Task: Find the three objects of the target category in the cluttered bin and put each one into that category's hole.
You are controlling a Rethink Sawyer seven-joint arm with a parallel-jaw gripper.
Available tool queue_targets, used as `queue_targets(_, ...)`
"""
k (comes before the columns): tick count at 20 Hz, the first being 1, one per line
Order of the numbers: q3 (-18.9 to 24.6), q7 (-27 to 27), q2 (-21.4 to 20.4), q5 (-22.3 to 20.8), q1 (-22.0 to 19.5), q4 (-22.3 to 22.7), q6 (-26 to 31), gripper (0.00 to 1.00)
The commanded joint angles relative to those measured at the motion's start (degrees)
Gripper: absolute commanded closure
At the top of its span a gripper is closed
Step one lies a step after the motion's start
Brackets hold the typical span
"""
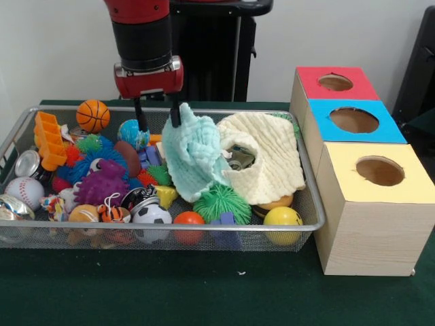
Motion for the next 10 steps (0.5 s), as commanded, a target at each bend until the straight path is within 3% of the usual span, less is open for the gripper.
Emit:
queue_targets(1,3.1,-17.8,-0.7,-9.8,1.3,-7.2,7.1,0.00)
queue_targets(5,2.3,-17.4,-0.4,-13.9,1.5,-8.2,7.1,0.00)
queue_targets(10,3.6,-19.5,-1.7,-15.1,-0.7,-7.3,8.1,0.00)
